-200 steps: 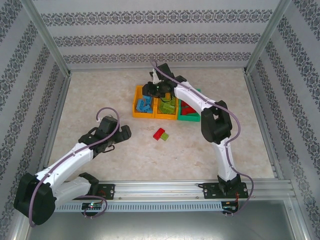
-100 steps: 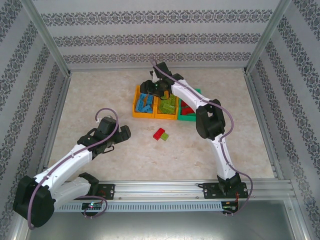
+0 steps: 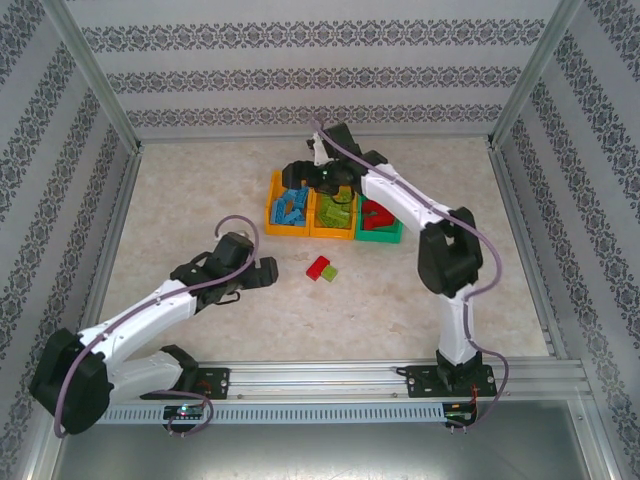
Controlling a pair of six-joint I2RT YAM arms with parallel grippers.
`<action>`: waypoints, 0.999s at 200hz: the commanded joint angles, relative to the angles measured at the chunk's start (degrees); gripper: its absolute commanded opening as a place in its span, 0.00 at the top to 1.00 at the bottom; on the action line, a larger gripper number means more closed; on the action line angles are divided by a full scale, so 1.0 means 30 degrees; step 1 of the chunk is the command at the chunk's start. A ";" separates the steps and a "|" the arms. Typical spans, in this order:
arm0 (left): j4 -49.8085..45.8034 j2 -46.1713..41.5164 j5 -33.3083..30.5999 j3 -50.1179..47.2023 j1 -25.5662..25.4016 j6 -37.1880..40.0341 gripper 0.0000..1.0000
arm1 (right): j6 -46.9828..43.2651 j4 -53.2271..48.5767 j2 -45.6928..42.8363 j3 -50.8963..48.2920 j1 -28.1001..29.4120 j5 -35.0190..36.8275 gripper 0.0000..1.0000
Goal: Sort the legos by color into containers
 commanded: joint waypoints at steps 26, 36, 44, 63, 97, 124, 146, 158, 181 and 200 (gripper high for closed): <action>0.1021 0.2179 -0.0582 0.1445 -0.1851 0.2800 0.00 | -0.6074 0.0510 -0.6181 -0.8218 0.0283 0.2845 0.12; 0.1429 0.2106 -0.0329 0.1234 -0.1836 0.3100 0.00 | -0.7081 0.0554 -0.7407 -1.0105 0.0306 0.3468 0.11; 0.1733 0.1966 -0.0239 0.1009 -0.1863 0.3288 0.00 | -0.7648 0.0711 -0.8387 -1.1595 0.0338 0.3772 0.11; 0.2041 0.1682 -0.0363 0.0766 -0.1863 0.3562 0.00 | -0.8629 0.1281 -1.0499 -1.4744 0.0470 0.3814 0.11; 0.2155 0.2033 -0.0449 0.0945 -0.1863 0.3560 0.00 | -0.9520 0.2879 -1.2453 -1.8654 0.1406 0.3966 0.14; 0.1982 0.2493 -0.0675 0.1235 -0.1853 0.3149 0.00 | -0.9480 0.3667 -1.1971 -1.9178 0.2591 0.4615 0.16; 0.1992 0.2469 -0.0739 0.1270 -0.1856 0.2917 0.00 | -0.9597 0.3782 -1.0803 -1.8549 0.3465 0.4844 0.15; 0.1815 0.2407 -0.0958 0.1320 -0.1846 0.2784 0.00 | -0.9725 0.3319 -0.9851 -1.7920 0.3939 0.5486 0.15; 0.1692 0.2244 -0.0978 0.1258 -0.1839 0.2722 0.00 | -0.9841 0.3114 -0.8092 -1.6999 0.4210 0.5652 0.16; 0.1585 0.2100 -0.0982 0.1192 -0.1850 0.2643 0.00 | -0.9763 0.2822 -0.6829 -1.6180 0.4243 0.5979 0.19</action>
